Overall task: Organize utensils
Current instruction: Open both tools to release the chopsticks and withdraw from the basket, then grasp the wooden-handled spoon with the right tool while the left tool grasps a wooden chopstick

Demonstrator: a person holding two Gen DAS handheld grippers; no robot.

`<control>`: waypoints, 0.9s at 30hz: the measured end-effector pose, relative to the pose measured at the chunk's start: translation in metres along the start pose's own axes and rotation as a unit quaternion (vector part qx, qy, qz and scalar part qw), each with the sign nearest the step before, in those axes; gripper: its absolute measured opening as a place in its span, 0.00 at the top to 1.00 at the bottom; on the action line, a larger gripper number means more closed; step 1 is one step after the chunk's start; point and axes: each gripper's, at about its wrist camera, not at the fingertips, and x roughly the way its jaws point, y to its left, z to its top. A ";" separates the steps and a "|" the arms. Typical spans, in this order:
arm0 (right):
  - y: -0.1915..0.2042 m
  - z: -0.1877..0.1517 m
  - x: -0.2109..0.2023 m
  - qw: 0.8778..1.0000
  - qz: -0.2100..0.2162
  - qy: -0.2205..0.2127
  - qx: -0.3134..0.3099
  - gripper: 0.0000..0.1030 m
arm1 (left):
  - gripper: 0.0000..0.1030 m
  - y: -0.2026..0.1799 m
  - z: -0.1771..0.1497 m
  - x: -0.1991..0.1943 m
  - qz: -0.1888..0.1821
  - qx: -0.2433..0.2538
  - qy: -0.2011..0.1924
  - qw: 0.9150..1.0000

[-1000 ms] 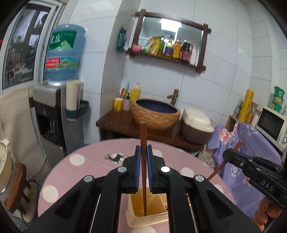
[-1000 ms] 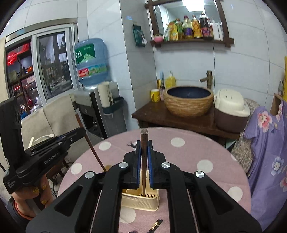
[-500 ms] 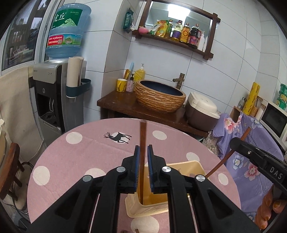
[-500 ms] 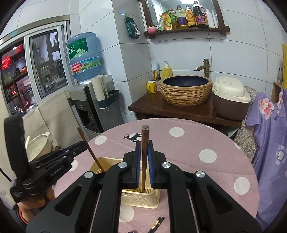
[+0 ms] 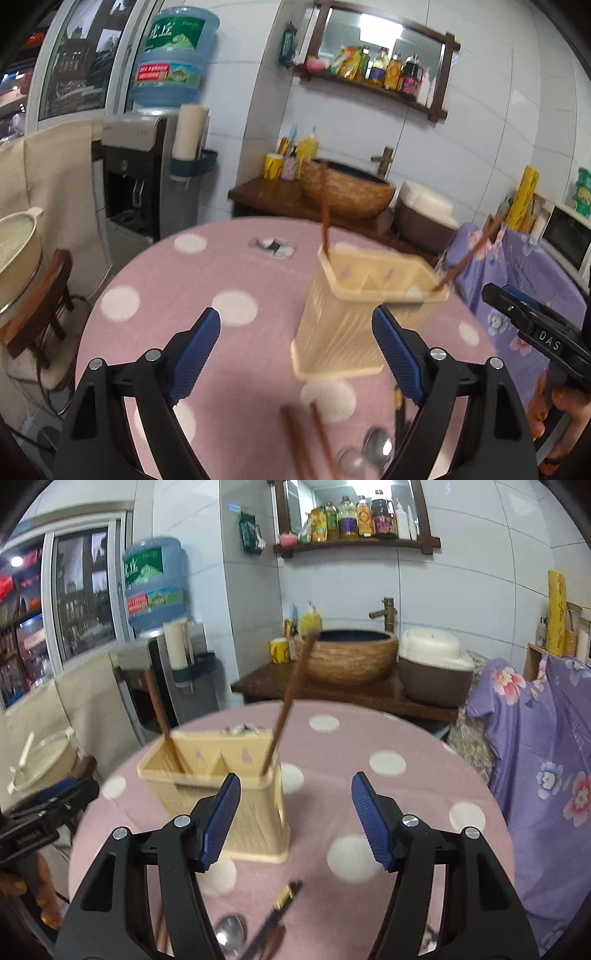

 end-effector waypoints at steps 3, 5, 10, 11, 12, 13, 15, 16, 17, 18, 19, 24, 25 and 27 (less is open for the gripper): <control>0.002 -0.038 0.002 0.999 -0.013 0.038 -0.009 0.39 | 0.22 0.008 -0.030 0.002 0.022 0.015 0.037 0.999; 0.004 -0.061 0.002 0.998 -0.023 0.058 -0.011 0.40 | 0.27 0.013 -0.046 0.002 0.030 0.019 0.057 0.998; 0.004 -0.106 0.004 0.994 -0.017 0.106 0.019 0.43 | 0.40 0.019 -0.082 0.006 0.025 0.014 0.110 0.993; 0.003 -0.114 0.004 0.993 -0.015 0.114 0.032 0.44 | 0.42 0.019 -0.088 0.007 0.022 0.012 0.119 0.993; 0.004 -0.119 0.004 0.992 -0.014 0.120 0.038 0.45 | 0.43 0.019 -0.093 0.008 0.021 0.011 0.126 0.992; 0.005 -0.125 0.005 0.991 -0.012 0.129 0.042 0.48 | 0.44 0.018 -0.100 0.009 0.019 0.013 0.133 0.991; 0.009 -0.135 0.007 0.989 -0.008 0.141 0.045 0.53 | 0.46 0.017 -0.108 0.009 0.019 0.016 0.141 0.990; 0.012 -0.139 0.009 0.988 -0.007 0.147 0.045 0.54 | 0.46 0.016 -0.112 0.008 0.019 0.017 0.143 0.989; 0.014 -0.142 0.010 0.987 -0.005 0.153 0.044 0.56 | 0.47 0.016 -0.114 0.008 0.019 0.018 0.146 0.989; 0.016 -0.144 0.011 0.987 -0.003 0.157 0.043 0.56 | 0.47 0.016 -0.116 0.009 0.018 0.018 0.148 0.989; 0.019 -0.146 0.013 0.986 -0.003 0.160 0.042 0.57 | 0.47 0.016 -0.117 0.009 0.018 0.018 0.149 0.989; 0.025 -0.149 0.020 0.984 -0.013 0.172 0.033 0.65 | 0.47 0.013 -0.120 0.010 0.023 0.026 0.149 0.988; 0.025 -0.150 0.022 0.984 -0.016 0.175 0.031 0.66 | 0.47 0.013 -0.121 0.010 0.022 0.027 0.150 0.988; 0.026 -0.152 0.026 0.983 -0.012 0.181 0.033 0.69 | 0.47 0.012 -0.122 0.010 0.022 0.029 0.151 0.988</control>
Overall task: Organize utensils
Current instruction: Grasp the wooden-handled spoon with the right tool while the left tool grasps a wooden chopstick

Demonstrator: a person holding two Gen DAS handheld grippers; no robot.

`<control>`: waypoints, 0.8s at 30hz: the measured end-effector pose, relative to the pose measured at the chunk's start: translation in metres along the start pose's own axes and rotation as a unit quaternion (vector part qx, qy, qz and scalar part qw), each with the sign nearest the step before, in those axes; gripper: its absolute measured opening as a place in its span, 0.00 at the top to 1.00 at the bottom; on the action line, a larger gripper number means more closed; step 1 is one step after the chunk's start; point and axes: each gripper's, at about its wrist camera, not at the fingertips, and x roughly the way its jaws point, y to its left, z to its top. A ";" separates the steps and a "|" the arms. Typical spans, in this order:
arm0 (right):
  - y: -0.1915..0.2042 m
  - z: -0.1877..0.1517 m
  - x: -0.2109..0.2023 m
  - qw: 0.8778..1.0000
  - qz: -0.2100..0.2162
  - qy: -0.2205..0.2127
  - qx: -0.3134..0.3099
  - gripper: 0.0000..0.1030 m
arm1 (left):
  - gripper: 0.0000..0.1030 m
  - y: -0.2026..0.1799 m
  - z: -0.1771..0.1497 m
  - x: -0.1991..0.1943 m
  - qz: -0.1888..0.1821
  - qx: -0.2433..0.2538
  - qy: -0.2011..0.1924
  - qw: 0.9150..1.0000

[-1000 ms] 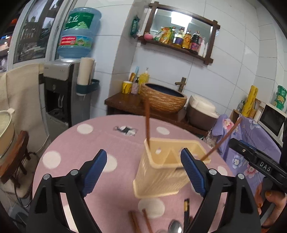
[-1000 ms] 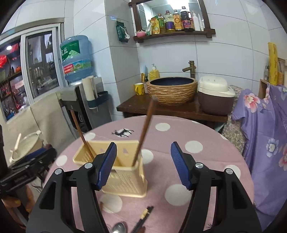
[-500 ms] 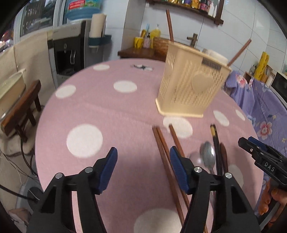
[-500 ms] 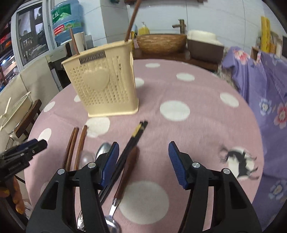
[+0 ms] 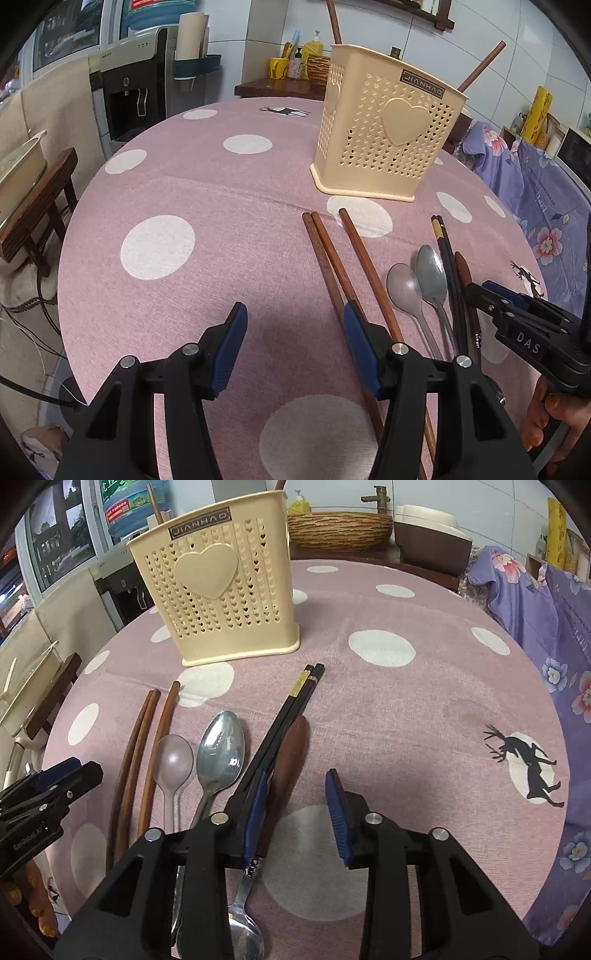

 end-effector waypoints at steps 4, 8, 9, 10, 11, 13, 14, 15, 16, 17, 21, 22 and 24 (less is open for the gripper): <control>0.005 0.002 0.005 1.000 -0.016 0.000 -0.013 0.72 | 0.47 0.000 -0.002 0.003 -0.004 -0.001 0.006 1.000; 0.002 0.007 0.008 1.000 -0.019 -0.002 -0.019 0.81 | 0.47 -0.003 -0.003 0.005 -0.008 0.001 0.009 1.000; 0.000 0.007 0.008 1.000 -0.016 -0.002 -0.018 0.82 | 0.47 -0.004 -0.003 0.005 -0.008 0.002 0.009 1.000; -0.002 0.007 0.008 1.000 -0.012 -0.001 -0.016 0.83 | 0.47 -0.004 -0.003 0.005 -0.009 0.004 0.010 1.000; -0.005 0.008 0.008 1.000 -0.008 -0.002 -0.013 0.85 | 0.47 -0.005 -0.002 0.005 -0.009 0.005 0.011 1.000; -0.008 0.007 0.007 1.000 -0.005 -0.002 -0.009 0.86 | 0.47 -0.007 -0.002 0.007 -0.010 0.008 0.013 1.000; -0.009 0.007 0.007 1.000 -0.004 -0.003 -0.008 0.86 | 0.47 -0.008 -0.002 0.008 -0.011 0.010 0.014 1.000; -0.009 0.007 0.007 1.000 -0.004 -0.004 -0.008 0.86 | 0.48 -0.009 -0.002 0.009 -0.009 0.012 0.015 1.000; -0.009 0.006 0.007 1.000 -0.004 -0.005 -0.009 0.86 | 0.49 -0.011 -0.002 0.011 -0.007 0.016 0.017 1.000; -0.009 0.006 0.006 1.000 -0.004 -0.005 -0.010 0.86 | 0.50 -0.013 -0.002 0.012 -0.006 0.018 0.020 1.000; -0.010 0.005 0.006 1.000 -0.002 -0.007 -0.008 0.86 | 0.54 -0.021 -0.003 0.015 0.020 0.042 0.017 0.999; -0.010 0.004 0.006 1.000 -0.002 -0.008 -0.008 0.86 | 0.54 -0.021 -0.003 0.015 0.020 0.044 0.017 0.999; -0.010 0.003 0.005 1.000 -0.002 -0.008 -0.010 0.86 | 0.56 -0.020 -0.003 0.014 0.021 0.044 0.018 0.999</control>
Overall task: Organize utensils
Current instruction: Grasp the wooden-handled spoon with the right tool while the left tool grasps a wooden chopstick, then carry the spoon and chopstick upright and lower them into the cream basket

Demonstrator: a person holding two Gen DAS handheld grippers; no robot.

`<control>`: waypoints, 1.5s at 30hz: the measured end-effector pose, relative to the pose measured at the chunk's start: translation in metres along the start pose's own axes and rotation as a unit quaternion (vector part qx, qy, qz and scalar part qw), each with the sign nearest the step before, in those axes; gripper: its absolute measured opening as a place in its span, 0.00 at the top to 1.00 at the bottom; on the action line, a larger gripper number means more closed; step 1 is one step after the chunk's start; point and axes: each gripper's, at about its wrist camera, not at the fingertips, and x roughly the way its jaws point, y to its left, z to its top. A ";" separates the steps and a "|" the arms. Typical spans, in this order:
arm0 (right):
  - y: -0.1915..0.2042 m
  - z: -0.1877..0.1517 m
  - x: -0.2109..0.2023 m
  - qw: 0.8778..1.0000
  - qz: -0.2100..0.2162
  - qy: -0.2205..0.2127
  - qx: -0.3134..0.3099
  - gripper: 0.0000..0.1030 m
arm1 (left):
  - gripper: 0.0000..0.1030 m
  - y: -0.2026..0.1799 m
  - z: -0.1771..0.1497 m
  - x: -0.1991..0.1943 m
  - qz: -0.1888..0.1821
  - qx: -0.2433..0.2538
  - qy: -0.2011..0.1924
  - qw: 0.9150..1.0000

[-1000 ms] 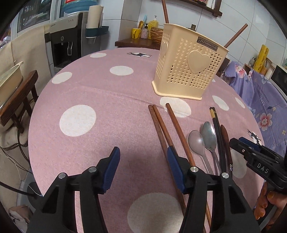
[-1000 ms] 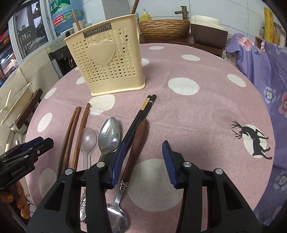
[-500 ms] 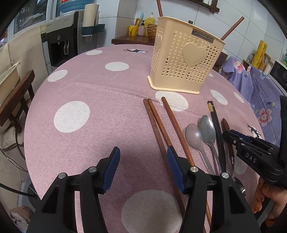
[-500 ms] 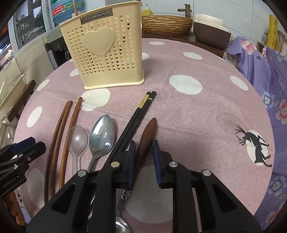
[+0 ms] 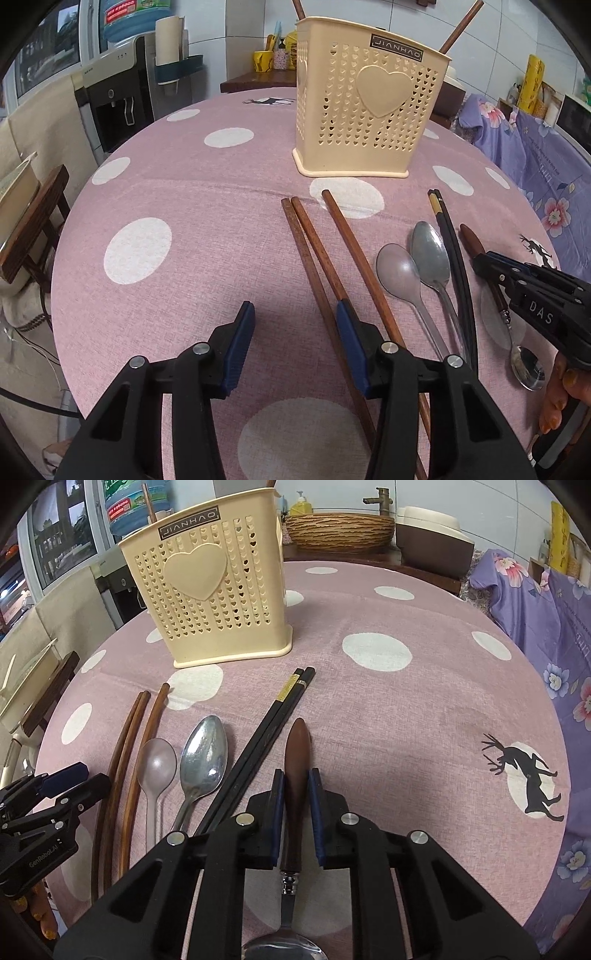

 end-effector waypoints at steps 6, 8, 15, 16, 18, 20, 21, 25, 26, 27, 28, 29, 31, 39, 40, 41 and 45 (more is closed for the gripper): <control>-0.001 0.003 0.002 1.000 -0.002 0.000 0.003 0.86 | 0.56 0.006 0.009 0.006 0.000 0.003 0.009 1.000; 0.000 0.006 0.004 1.000 -0.007 0.002 0.000 0.86 | 0.56 0.006 0.014 0.011 0.004 0.001 0.011 1.000; 0.002 0.015 0.010 1.000 -0.012 0.010 -0.008 0.86 | 0.63 0.004 0.035 0.029 0.019 0.004 0.013 1.000; 0.002 0.016 0.011 1.000 -0.013 0.011 -0.009 0.86 | 0.64 0.005 0.038 0.031 0.022 0.003 0.013 1.000; 0.002 0.019 0.013 1.000 -0.014 0.013 -0.010 0.86 | 0.69 0.006 0.042 0.034 0.022 -0.001 0.013 1.000; 0.002 0.022 0.016 1.000 -0.015 0.015 -0.013 0.86 | 0.73 0.007 0.046 0.036 0.023 -0.005 0.014 1.000; 0.002 0.024 0.018 1.000 -0.015 0.017 -0.014 0.86 | 0.76 0.008 0.047 0.037 0.025 -0.005 0.014 1.000; 0.003 0.029 0.021 0.999 -0.015 0.022 -0.021 0.86 | 0.86 0.012 0.051 0.039 0.023 -0.015 0.014 1.000; 0.004 0.029 0.021 0.999 -0.014 0.021 -0.022 0.86 | 0.89 0.013 0.052 0.040 0.024 -0.017 0.014 0.999; 0.003 0.029 0.021 0.999 -0.011 0.020 -0.023 0.86 | 0.89 0.014 0.052 0.040 0.020 -0.020 0.014 1.000; 0.003 0.029 0.021 1.000 -0.009 0.018 -0.023 0.86 | 0.89 0.015 0.053 0.040 0.018 -0.023 0.014 0.999; 0.002 0.028 0.021 1.000 -0.005 0.018 -0.021 0.86 | 0.89 0.015 0.053 0.040 0.016 -0.026 0.014 0.999; -0.002 0.029 0.020 1.000 0.010 0.016 -0.011 0.86 | 0.89 0.016 0.054 0.040 0.009 -0.032 0.014 0.999; -0.011 0.033 -0.007 0.998 0.064 -0.024 0.008 0.86 | 0.90 0.023 0.058 0.028 -0.024 -0.058 -0.005 0.998; -0.012 0.034 -0.011 0.997 0.070 -0.031 0.009 0.86 | 0.90 0.024 0.059 0.022 -0.029 -0.059 -0.012 0.998; -0.013 0.035 -0.017 0.996 0.077 -0.041 0.011 0.86 | 0.91 0.024 0.060 0.015 -0.035 -0.060 -0.021 0.997; -0.020 0.038 -0.044 0.991 0.105 -0.077 0.011 0.86 | 0.91 0.024 0.065 -0.018 -0.057 -0.055 -0.064 0.995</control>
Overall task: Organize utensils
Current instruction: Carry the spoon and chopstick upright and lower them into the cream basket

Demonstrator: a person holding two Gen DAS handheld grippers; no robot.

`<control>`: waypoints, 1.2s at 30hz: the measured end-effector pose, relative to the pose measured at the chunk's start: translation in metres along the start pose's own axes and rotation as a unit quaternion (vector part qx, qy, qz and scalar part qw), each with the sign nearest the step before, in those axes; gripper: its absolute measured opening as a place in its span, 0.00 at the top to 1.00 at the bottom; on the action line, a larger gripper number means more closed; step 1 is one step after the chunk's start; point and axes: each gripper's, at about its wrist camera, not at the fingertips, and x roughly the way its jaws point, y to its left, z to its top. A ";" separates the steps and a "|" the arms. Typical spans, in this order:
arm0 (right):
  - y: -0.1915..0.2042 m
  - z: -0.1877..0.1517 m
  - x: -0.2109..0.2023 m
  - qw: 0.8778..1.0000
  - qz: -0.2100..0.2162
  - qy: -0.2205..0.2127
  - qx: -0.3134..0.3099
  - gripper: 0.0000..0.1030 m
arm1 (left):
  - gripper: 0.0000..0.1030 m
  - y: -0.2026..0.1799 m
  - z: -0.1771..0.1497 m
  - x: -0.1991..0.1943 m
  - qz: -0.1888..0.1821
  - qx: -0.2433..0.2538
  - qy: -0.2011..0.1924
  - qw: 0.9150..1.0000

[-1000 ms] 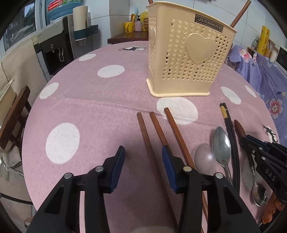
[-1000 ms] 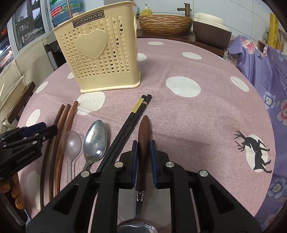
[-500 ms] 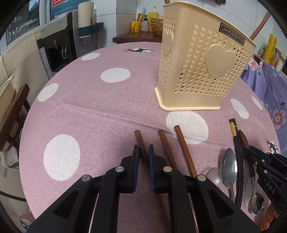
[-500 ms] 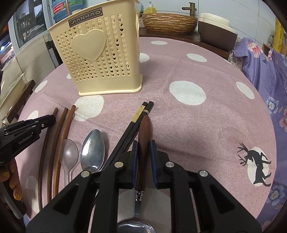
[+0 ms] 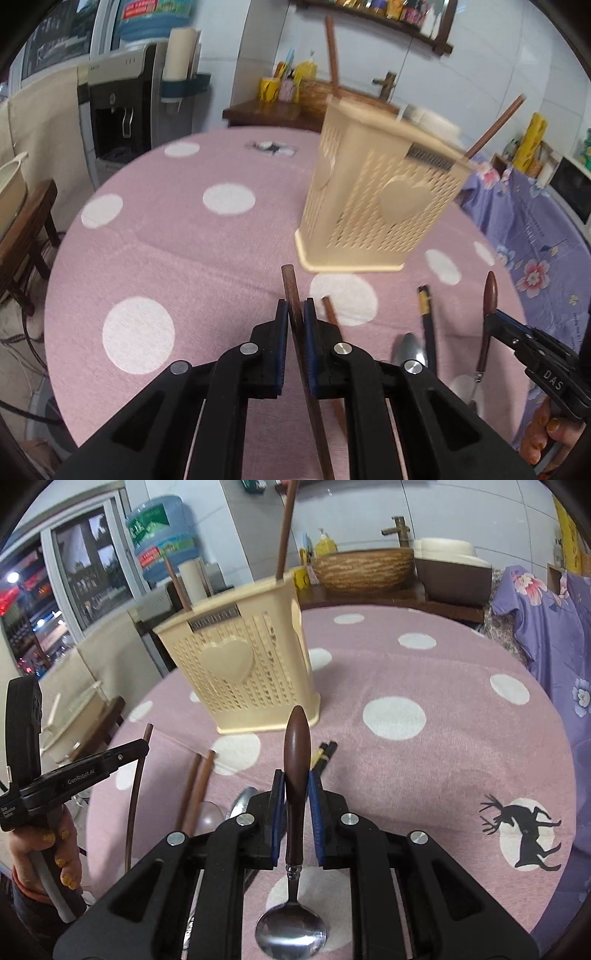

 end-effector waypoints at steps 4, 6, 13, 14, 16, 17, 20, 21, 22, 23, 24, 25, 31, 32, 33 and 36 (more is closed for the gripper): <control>0.000 0.006 -0.029 0.999 0.018 -0.036 -0.013 0.86 | 0.91 -0.004 0.008 -0.035 -0.023 0.012 -0.044 0.999; 0.001 0.007 -0.041 0.998 0.027 -0.050 -0.019 0.87 | 0.92 -0.005 0.013 -0.049 -0.033 0.013 -0.063 0.997; 0.007 0.010 -0.061 0.997 0.030 -0.067 -0.037 0.87 | 0.92 -0.004 0.025 -0.077 -0.047 0.014 -0.110 0.993; 0.007 0.011 -0.062 0.997 0.030 -0.068 -0.037 0.87 | 0.92 -0.003 0.026 -0.080 -0.047 0.016 -0.116 0.992; 0.006 0.014 -0.063 0.996 0.033 -0.068 -0.035 0.87 | 0.92 -0.003 0.028 -0.086 -0.047 0.017 -0.128 0.990; 0.007 0.013 -0.065 0.996 0.034 -0.069 -0.034 0.87 | 0.92 -0.003 0.029 -0.088 -0.049 0.017 -0.133 0.990; 0.009 0.013 -0.069 0.996 0.032 -0.072 -0.040 0.87 | 0.92 -0.003 0.031 -0.092 -0.051 0.017 -0.142 0.988; 0.010 0.014 -0.069 0.996 0.031 -0.072 -0.041 0.87 | 0.92 -0.002 0.031 -0.093 -0.051 0.016 -0.143 0.988; 0.010 0.014 -0.070 0.996 0.031 -0.073 -0.042 0.87 | 0.92 -0.002 0.032 -0.092 -0.052 0.015 -0.143 0.988; 0.011 0.015 -0.071 0.996 0.031 -0.073 -0.044 0.87 | 0.92 -0.002 0.033 -0.092 -0.054 0.013 -0.143 0.988; 0.011 0.015 -0.071 0.996 0.031 -0.073 -0.044 0.87 | 0.92 0.000 0.033 -0.092 -0.056 0.011 -0.143 0.988; 0.012 0.016 -0.071 0.996 0.031 -0.073 -0.045 0.87 | 0.92 0.001 0.034 -0.093 -0.059 0.009 -0.144 0.988; 0.014 0.024 -0.072 0.996 0.039 -0.073 -0.042 0.87 | 0.92 -0.001 0.042 -0.101 -0.064 0.010 -0.156 0.986; 0.015 0.025 -0.073 0.996 0.042 -0.073 -0.041 0.87 | 0.92 -0.002 0.045 -0.103 -0.065 0.013 -0.160 0.985; 0.016 0.028 -0.074 0.995 0.045 -0.074 -0.041 0.87 | 0.92 -0.004 0.048 -0.106 -0.066 0.016 -0.164 0.984; 0.021 0.040 -0.077 0.994 0.051 -0.081 -0.048 0.87 | 0.92 -0.010 0.059 -0.113 -0.068 0.024 -0.177 0.981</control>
